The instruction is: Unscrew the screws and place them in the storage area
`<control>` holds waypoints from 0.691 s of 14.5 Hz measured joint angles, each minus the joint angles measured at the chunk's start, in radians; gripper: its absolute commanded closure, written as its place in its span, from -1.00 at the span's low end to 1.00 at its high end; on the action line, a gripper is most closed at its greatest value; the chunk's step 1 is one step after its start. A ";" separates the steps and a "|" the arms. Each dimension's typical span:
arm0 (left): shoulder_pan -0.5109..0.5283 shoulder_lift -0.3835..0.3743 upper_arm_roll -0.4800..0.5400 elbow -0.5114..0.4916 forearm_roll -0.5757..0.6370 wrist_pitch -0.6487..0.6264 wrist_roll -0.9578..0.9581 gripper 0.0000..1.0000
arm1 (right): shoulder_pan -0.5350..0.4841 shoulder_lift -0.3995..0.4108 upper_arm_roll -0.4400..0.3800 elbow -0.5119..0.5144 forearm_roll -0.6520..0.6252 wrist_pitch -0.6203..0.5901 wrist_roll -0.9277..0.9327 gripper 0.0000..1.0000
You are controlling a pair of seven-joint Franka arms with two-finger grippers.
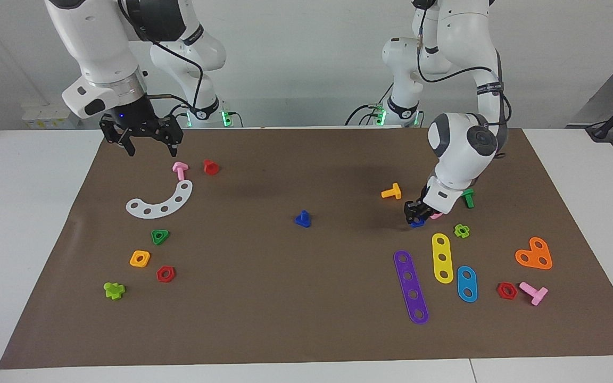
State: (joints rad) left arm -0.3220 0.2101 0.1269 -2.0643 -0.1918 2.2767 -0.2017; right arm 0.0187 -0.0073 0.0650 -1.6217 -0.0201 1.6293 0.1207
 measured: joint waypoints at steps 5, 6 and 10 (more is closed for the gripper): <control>-0.001 -0.003 0.001 0.016 0.000 0.012 0.001 -1.00 | 0.000 0.000 0.000 0.000 0.000 0.000 0.000 -1.00; 0.000 -0.003 0.002 0.025 0.000 0.008 0.001 -1.00 | 0.000 0.000 0.000 0.000 0.000 0.000 0.000 -1.00; 0.048 -0.008 0.012 0.148 0.000 -0.179 0.009 -1.00 | 0.000 0.000 0.000 0.000 0.000 0.000 0.000 -1.00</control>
State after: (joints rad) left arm -0.2737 0.2020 0.1391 -1.9168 -0.1918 2.0974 -0.1931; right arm 0.0186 -0.0073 0.0650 -1.6217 -0.0201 1.6293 0.1208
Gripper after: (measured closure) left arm 0.000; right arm 0.000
